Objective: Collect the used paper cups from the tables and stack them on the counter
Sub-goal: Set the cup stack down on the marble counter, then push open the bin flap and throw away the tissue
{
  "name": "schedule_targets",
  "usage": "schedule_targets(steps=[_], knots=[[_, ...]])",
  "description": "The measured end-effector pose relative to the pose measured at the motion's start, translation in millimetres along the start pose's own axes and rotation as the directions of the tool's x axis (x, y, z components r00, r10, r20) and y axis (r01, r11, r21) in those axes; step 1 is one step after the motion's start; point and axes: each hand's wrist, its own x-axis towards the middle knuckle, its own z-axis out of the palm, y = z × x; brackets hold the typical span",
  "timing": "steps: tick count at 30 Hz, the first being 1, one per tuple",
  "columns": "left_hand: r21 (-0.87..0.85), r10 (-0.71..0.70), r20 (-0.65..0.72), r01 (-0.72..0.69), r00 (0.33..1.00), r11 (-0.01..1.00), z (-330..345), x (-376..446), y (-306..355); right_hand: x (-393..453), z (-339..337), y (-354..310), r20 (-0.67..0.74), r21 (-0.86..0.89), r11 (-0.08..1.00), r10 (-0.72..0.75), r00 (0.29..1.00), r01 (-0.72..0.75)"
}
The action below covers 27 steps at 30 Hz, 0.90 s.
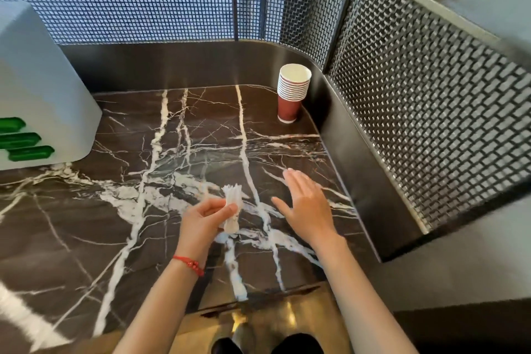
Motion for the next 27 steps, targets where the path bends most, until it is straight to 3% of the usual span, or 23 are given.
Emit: schedule_targets(steps=[16, 27], knots=[[-0.024, -0.013, -0.214, 0.008, 0.977, 1.000, 5, -163, -80, -168, -16, 2, -0.102, -0.040, 0.969, -0.247, 0.964, 0.245], [-0.092, -0.156, -0.252, 0.137, 0.955, 0.986, 12, -220, -135, -252, 16, 9, -0.041, 0.071, 0.966, -0.245, 0.969, 0.247]])
